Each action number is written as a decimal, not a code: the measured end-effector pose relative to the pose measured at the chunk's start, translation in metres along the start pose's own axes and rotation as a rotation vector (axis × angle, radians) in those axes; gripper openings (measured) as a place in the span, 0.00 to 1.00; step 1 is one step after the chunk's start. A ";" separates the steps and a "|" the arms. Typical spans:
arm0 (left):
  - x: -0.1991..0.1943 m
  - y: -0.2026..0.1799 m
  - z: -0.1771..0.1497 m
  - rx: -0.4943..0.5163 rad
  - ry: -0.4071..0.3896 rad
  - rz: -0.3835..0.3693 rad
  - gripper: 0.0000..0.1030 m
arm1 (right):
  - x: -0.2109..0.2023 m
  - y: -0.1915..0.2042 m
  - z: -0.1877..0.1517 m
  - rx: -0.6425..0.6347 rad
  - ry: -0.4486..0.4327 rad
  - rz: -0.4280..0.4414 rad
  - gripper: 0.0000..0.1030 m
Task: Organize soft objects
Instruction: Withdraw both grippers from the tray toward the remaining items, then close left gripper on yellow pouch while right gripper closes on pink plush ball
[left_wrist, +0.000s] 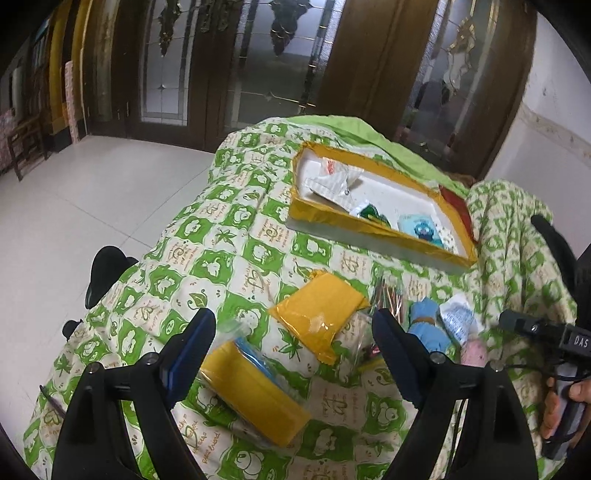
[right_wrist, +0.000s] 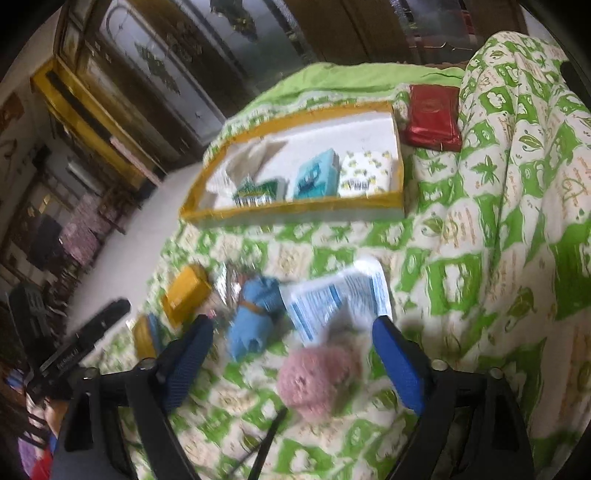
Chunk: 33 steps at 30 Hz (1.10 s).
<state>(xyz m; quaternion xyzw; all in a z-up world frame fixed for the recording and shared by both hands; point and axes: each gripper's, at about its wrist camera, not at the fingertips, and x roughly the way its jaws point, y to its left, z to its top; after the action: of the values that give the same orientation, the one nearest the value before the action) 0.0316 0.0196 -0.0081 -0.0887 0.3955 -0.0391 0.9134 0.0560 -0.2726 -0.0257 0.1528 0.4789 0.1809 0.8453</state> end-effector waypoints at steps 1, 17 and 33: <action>0.000 -0.001 -0.001 0.006 0.000 0.001 0.83 | 0.002 0.001 -0.003 -0.009 0.019 -0.018 0.74; 0.044 -0.041 0.004 0.228 0.104 0.064 0.83 | 0.031 0.007 -0.019 -0.065 0.159 -0.112 0.56; 0.096 -0.039 0.006 0.263 0.245 0.032 0.59 | 0.045 0.008 -0.020 -0.089 0.180 -0.154 0.50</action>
<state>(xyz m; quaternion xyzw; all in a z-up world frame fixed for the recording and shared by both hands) 0.1019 -0.0316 -0.0653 0.0435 0.4967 -0.0864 0.8625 0.0594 -0.2429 -0.0660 0.0613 0.5547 0.1495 0.8162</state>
